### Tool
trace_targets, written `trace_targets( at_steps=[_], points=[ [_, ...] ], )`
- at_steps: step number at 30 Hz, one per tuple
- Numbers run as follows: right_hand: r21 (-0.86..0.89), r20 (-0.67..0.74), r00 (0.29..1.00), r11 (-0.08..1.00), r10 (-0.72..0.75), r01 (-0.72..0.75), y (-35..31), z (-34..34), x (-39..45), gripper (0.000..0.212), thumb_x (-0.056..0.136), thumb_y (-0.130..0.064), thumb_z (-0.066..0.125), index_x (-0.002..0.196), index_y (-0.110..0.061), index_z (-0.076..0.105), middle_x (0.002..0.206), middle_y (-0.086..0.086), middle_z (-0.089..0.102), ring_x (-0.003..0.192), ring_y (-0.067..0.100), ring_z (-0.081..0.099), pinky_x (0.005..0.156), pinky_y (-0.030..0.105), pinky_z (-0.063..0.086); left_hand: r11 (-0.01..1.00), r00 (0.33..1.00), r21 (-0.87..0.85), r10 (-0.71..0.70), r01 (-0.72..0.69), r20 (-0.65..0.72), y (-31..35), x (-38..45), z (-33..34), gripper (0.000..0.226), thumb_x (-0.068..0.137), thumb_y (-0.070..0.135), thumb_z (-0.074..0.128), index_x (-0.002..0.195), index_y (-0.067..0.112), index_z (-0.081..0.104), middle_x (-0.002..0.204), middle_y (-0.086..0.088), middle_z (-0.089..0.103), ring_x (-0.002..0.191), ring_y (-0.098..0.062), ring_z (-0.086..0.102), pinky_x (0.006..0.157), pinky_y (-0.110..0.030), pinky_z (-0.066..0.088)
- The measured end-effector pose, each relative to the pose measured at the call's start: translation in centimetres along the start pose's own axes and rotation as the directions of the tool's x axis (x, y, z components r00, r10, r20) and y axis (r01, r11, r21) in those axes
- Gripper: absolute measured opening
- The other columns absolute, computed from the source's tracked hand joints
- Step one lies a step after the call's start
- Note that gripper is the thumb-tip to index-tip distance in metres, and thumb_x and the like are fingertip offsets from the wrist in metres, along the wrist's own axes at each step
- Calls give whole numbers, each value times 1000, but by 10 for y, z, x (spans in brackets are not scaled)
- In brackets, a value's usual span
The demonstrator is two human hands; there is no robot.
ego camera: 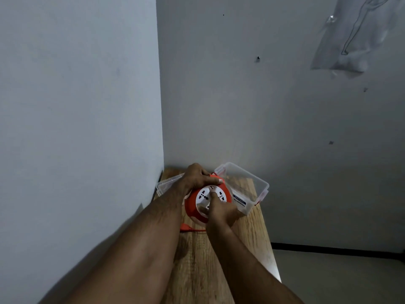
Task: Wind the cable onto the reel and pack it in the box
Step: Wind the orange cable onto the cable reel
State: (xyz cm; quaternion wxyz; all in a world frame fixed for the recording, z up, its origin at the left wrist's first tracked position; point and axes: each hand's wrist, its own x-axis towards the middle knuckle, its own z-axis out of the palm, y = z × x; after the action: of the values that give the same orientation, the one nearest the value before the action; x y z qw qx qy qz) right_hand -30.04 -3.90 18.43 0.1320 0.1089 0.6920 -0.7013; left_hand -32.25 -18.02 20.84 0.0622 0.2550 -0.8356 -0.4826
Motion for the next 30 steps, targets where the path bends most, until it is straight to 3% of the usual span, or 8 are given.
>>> trace_targets(
  at_steps=[2,4,6,8,14,21,26,30],
  points=[
    [-275,157,853,808,-497,521,5,-13,6,28,87,-32,76,107,-17,63,94,-6,68,95,19,72,83,37,62,1000,1000,-4,10,-10,-6,0,0,-3,48,66,58,91,90,17,84,80,-1,81,60,-15,77,54,-23,58],
    [-380,505,469,302,-725,875,11,-28,22,20,88,-29,71,104,-21,63,102,-3,69,98,12,67,87,33,58,1000,1000,6,15,-15,-16,-2,-1,-7,48,67,56,91,90,15,84,77,0,80,60,-16,77,54,-23,56],
    [-309,801,148,-190,-580,932,14,-38,38,31,86,-35,71,113,-25,62,124,1,62,120,18,57,102,45,51,1000,1000,29,8,-7,-14,-4,0,-8,49,71,55,89,96,13,82,82,-1,79,64,-16,76,55,-23,56],
    [-202,917,24,-411,-399,889,13,-44,48,46,82,-40,76,124,-29,59,139,4,50,138,26,43,111,58,40,999,1000,48,10,-10,4,-5,1,-8,50,73,54,87,100,12,82,89,-4,80,69,-17,75,60,-25,57],
    [-141,975,11,-576,-223,805,0,-42,52,74,76,-41,82,140,-34,46,148,13,37,139,35,37,113,65,29,998,999,42,37,-39,39,-8,0,-7,47,70,56,88,93,15,84,79,3,81,68,-14,77,59,-22,54],
    [-122,975,-21,-612,-221,781,-7,-40,48,64,71,-43,86,128,-31,60,133,12,44,121,33,48,105,62,38,997,995,-11,78,-77,61,-8,-4,0,27,69,45,91,78,20,85,75,-1,80,62,-10,75,51,-15,53],
    [-249,946,100,-496,-308,832,-6,-36,43,58,77,-51,74,129,-30,61,128,10,63,123,32,58,114,56,36,996,995,-6,88,-88,41,-3,-7,-1,23,68,49,92,73,28,82,68,8,78,59,-4,73,48,-10,49],
    [-403,851,274,-223,-447,888,2,-34,37,63,77,-56,74,133,-30,60,132,7,67,125,28,61,112,54,43,998,996,-3,63,-63,60,0,-8,-3,29,68,53,91,77,27,82,68,14,77,59,-4,74,46,-10,50]
  ],
)
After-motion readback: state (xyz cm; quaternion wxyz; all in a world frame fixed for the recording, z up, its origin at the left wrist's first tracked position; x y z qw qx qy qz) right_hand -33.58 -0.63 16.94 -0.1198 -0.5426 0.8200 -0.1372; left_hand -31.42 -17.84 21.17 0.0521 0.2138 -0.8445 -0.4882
